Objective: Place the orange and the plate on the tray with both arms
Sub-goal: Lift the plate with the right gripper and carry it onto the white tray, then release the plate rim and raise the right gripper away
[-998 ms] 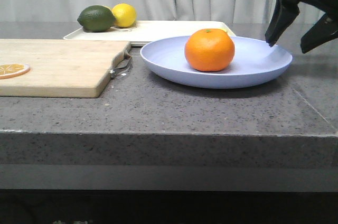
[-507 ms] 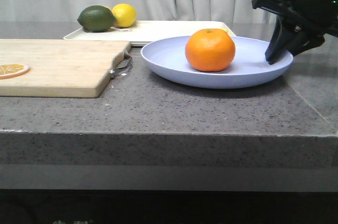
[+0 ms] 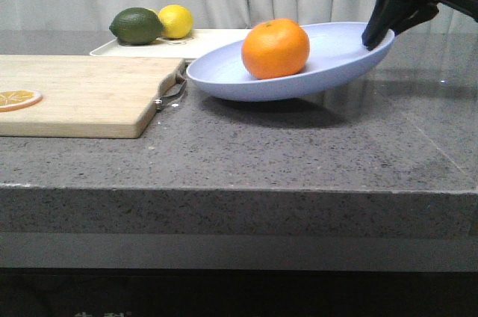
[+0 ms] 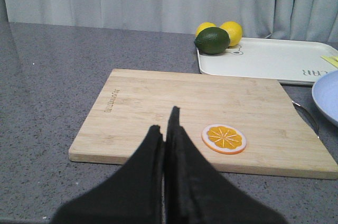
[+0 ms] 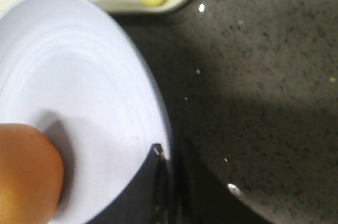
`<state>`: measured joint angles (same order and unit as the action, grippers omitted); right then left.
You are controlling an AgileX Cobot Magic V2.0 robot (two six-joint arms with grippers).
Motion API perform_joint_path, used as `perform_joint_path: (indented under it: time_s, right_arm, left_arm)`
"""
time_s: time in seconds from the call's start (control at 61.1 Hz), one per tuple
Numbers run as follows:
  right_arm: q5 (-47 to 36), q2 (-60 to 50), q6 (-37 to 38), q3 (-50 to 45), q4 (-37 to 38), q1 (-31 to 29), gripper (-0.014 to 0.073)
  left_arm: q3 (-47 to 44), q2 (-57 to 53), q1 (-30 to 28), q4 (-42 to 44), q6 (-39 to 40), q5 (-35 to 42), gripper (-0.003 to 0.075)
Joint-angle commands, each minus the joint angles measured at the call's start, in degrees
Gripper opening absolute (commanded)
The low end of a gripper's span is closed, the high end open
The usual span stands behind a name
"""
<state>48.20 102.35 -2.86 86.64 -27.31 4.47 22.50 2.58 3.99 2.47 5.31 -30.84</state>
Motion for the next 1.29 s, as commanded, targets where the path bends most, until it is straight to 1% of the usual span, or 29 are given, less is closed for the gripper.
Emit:
perform_joint_path:
  time_s: [0.0,0.147,0.229,0.425,0.654,0.752,0.867,1.194,1.276]
  right_arm:
    - [-0.3,-1.1,-0.4,6.5,-6.1,-0.4,-0.0062]
    - [1.0,4.2,-0.4,16.2,-10.9,-0.3,-0.0062]
    - [1.6,8.0,0.4,22.1,-11.2,0.0,-0.0062]
    - [3.6,19.5,4.7,41.4,-11.2,1.1,-0.0061]
    - [4.1,34.5,11.6,63.9,-8.1,2.8,-0.0061]
    - [3.7,39.4,15.0,70.4,-5.5,3.0,-0.0061]
    - [3.3,42.5,16.4,74.0,-4.7,2.9,-0.0061]
    - [1.4,44.8,16.2,74.0,-3.9,2.9,-0.0060]
    - [1.3,45.1,16.2,74.0,-3.9,2.9,-0.0034]
  left_arm:
    - [1.5,0.7,-0.1,-0.5,0.5,4.7,-0.0018]
    - [1.5,0.7,-0.1,-0.5,0.5,4.7,-0.0018]
    - [1.5,0.7,-0.1,-0.5,0.5,4.7,-0.0018]
    - [1.5,0.7,-0.1,-0.5,0.5,4.7,-0.0018]
    - [1.5,0.7,-0.1,-0.5,0.5,4.7,-0.0018]
    - [1.5,0.7,-0.1,-0.5,0.5,4.7,-0.0018]
    - [1.5,0.7,-0.1,-0.5,0.5,4.7,-0.0018]
    - [1.5,0.7,-0.1,-0.5,0.5,4.7,-0.0018]
    - [1.5,0.7,-0.1,-0.5,0.5,4.7,-0.0018]
